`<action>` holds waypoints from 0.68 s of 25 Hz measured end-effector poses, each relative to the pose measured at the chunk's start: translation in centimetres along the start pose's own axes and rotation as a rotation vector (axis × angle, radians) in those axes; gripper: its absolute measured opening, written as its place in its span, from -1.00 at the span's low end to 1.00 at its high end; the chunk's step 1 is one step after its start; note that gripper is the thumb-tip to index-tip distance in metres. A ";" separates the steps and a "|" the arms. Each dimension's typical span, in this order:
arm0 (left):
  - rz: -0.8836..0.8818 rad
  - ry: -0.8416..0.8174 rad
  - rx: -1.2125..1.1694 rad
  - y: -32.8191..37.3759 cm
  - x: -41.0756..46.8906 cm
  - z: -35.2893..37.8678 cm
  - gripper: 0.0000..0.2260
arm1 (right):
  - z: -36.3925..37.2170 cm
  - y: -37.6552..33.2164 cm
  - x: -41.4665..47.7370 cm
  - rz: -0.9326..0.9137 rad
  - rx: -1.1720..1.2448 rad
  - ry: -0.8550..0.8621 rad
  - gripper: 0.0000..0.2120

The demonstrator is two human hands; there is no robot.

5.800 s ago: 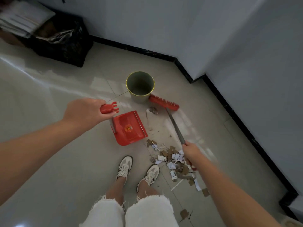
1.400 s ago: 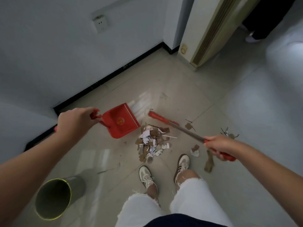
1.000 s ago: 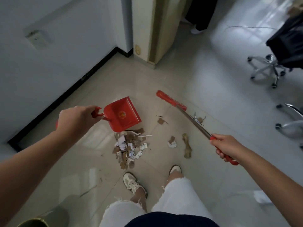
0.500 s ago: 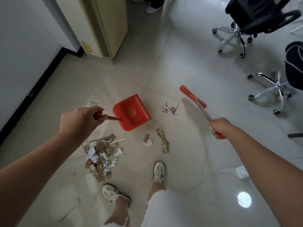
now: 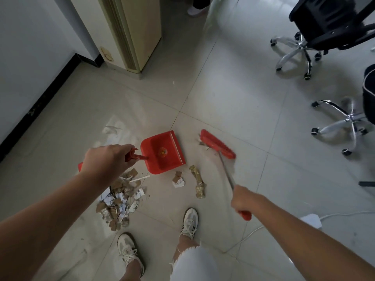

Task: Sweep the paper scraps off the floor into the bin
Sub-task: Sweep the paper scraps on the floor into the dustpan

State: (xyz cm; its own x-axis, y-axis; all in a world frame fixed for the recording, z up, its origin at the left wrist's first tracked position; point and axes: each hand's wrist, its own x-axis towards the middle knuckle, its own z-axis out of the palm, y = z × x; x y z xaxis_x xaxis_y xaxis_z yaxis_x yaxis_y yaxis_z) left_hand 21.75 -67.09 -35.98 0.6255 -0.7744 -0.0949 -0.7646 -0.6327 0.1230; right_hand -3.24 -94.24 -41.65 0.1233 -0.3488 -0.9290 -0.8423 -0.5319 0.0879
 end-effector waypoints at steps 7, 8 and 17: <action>-0.093 0.032 0.016 -9.0 -7.6 -3.3 -0.79 | 12.0 -8.9 -7.8 -0.099 0.057 -0.097 -0.87; -0.100 0.029 0.033 -10.2 -9.0 -3.8 -0.79 | 13.4 -11.0 -9.0 -0.125 0.056 -0.111 -0.91; -0.177 0.016 0.099 -21.4 -21.3 -7.8 -0.78 | 22.9 -24.1 -16.1 -0.169 0.255 -0.112 -0.86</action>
State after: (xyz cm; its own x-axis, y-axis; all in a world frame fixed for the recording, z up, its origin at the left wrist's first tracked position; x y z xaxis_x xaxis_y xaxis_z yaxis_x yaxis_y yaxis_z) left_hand 26.03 -36.99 -28.87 0.7531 -0.6516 -0.0905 -0.6538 -0.7566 0.0077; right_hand 3.09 -58.11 -37.00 0.2259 -0.1780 -0.9577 -0.9209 -0.3595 -0.1504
